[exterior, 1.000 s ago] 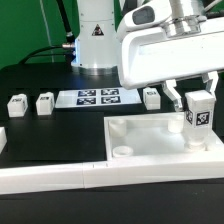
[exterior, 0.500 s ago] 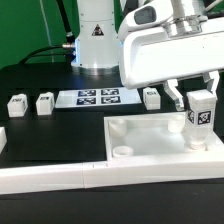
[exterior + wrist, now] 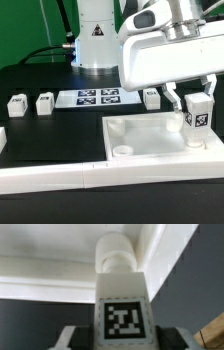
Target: Assemble square table
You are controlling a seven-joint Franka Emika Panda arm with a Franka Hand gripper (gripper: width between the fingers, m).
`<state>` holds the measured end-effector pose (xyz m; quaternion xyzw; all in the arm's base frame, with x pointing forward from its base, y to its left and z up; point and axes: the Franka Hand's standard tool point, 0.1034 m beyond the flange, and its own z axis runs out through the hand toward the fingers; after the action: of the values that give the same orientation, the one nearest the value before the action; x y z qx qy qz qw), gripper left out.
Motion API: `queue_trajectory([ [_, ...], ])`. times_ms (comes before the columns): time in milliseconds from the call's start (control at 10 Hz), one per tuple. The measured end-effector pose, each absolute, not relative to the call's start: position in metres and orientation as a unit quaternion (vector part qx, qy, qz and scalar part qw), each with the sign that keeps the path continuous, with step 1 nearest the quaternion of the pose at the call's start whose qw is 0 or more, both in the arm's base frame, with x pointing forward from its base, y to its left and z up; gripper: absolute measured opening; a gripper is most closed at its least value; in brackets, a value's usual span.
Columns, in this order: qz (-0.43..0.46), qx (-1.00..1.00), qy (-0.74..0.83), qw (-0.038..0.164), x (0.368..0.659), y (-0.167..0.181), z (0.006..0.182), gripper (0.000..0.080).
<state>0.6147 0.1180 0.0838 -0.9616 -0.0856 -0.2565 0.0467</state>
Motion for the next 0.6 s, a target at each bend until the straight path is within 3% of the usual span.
queue_trajectory([
  [600, -0.279, -0.957, -0.067, 0.049, 0.6173, 0.1167, 0.0794, 0.0291],
])
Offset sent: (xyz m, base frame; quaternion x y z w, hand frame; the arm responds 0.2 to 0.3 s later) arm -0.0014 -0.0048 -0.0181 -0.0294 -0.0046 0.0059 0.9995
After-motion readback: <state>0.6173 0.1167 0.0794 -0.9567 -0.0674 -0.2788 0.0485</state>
